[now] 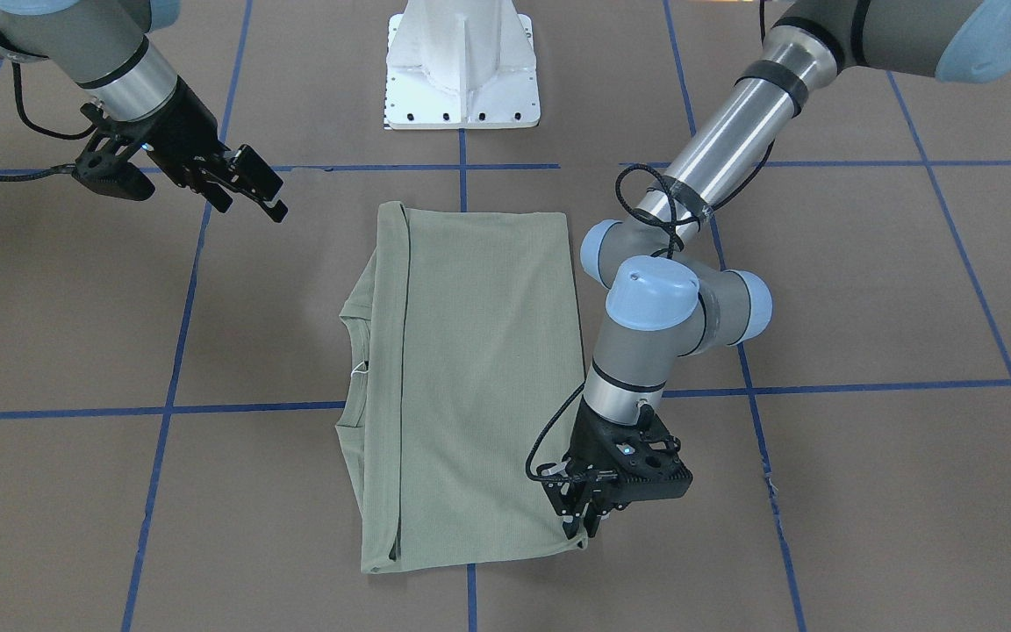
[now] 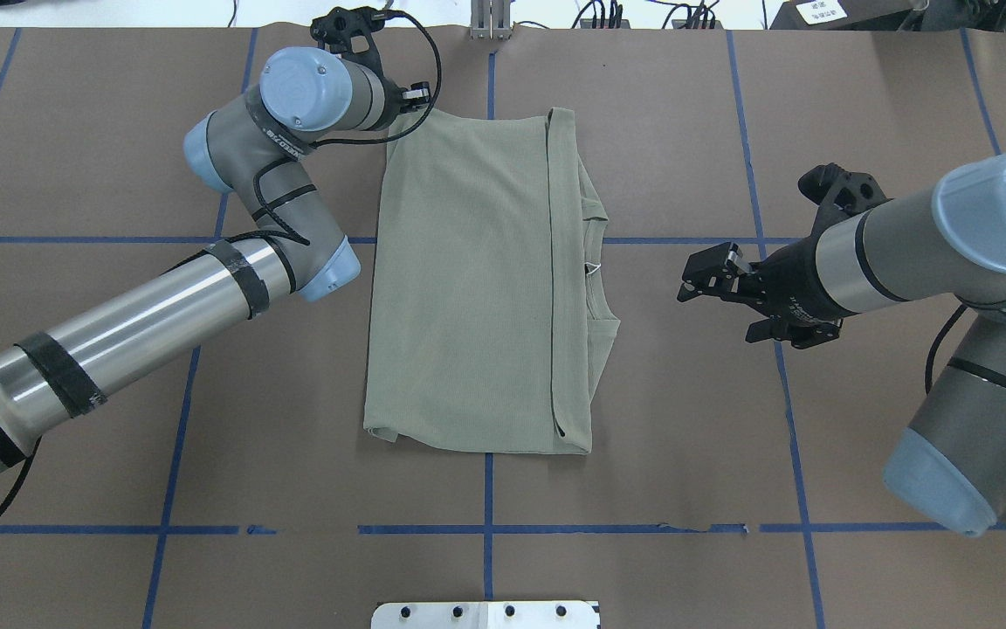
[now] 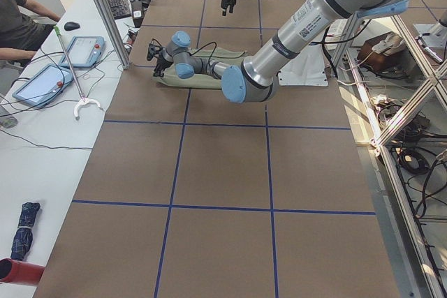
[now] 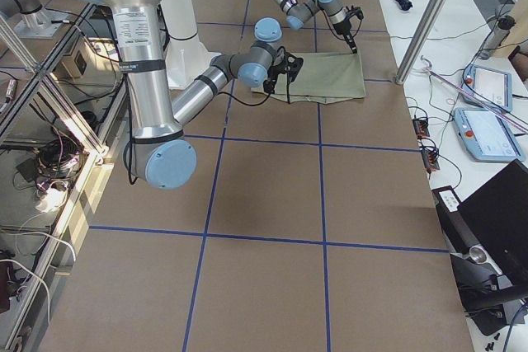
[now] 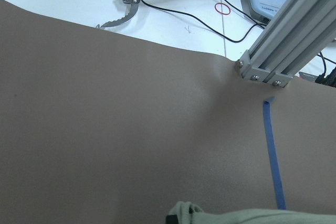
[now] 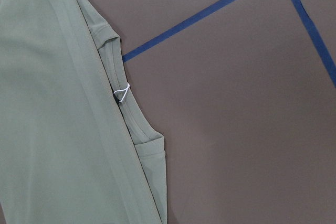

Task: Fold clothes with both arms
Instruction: 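Release the shirt and raise the left gripper while the right gripper approaches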

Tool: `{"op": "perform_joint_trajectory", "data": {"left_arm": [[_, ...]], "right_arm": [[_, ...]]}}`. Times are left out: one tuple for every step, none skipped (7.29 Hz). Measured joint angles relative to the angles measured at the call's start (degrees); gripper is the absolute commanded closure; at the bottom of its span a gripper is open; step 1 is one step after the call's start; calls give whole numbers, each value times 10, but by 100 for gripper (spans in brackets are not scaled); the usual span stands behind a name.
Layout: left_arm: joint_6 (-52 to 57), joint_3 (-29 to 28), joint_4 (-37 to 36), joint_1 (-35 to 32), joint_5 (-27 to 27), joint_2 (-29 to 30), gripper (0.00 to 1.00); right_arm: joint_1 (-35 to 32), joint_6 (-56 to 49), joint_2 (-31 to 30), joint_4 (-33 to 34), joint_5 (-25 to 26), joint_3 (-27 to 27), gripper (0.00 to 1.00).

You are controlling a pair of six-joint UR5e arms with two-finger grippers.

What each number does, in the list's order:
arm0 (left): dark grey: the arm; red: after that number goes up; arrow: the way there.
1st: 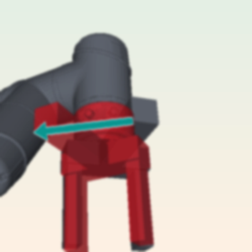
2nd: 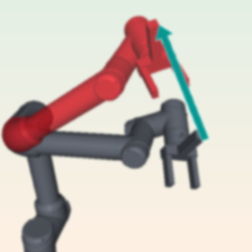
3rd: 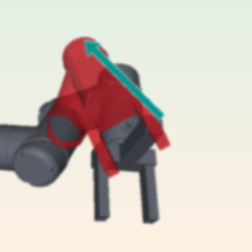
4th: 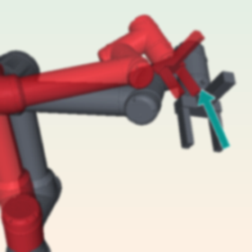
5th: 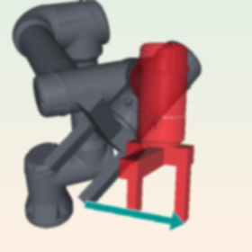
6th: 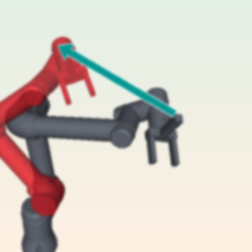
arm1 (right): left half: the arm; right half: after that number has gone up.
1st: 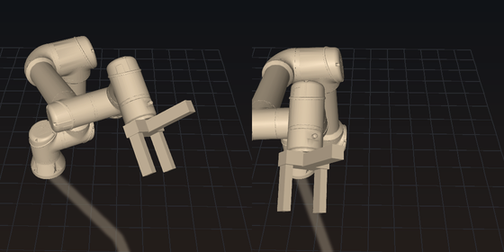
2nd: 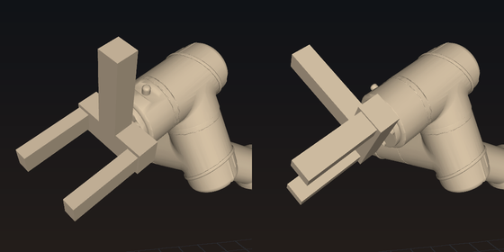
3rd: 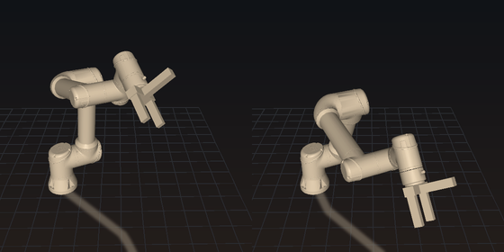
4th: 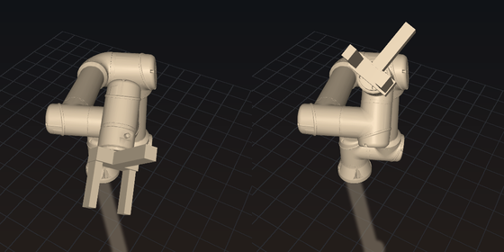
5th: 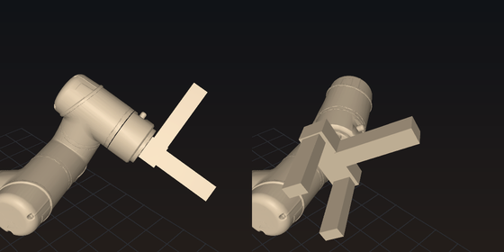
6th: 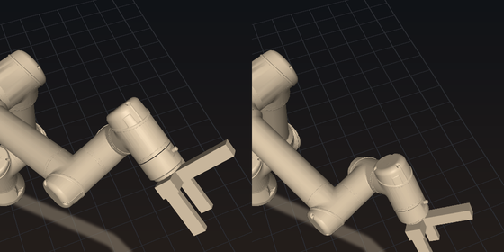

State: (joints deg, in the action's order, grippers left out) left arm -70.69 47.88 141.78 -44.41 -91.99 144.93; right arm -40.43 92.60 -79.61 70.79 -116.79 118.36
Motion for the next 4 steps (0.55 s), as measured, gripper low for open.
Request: {"op": "perform_joint_trajectory", "data": {"left_arm": [[10, -2, 1, -14, -20, 0, 0], [30, -2, 0, -32, -55, -1, 0], [55, -1, -4, -46, -78, -4, 0], [82, 6, -10, -54, -96, -15, 0]], "right_arm": [[4, -12, 9, 4, 9, -7, 0], [6, -33, 24, 23, 17, -15, 0], [16, -60, 48, 67, 35, -18, 0], [36, -87, 86, 131, 60, -24, 0]]}}
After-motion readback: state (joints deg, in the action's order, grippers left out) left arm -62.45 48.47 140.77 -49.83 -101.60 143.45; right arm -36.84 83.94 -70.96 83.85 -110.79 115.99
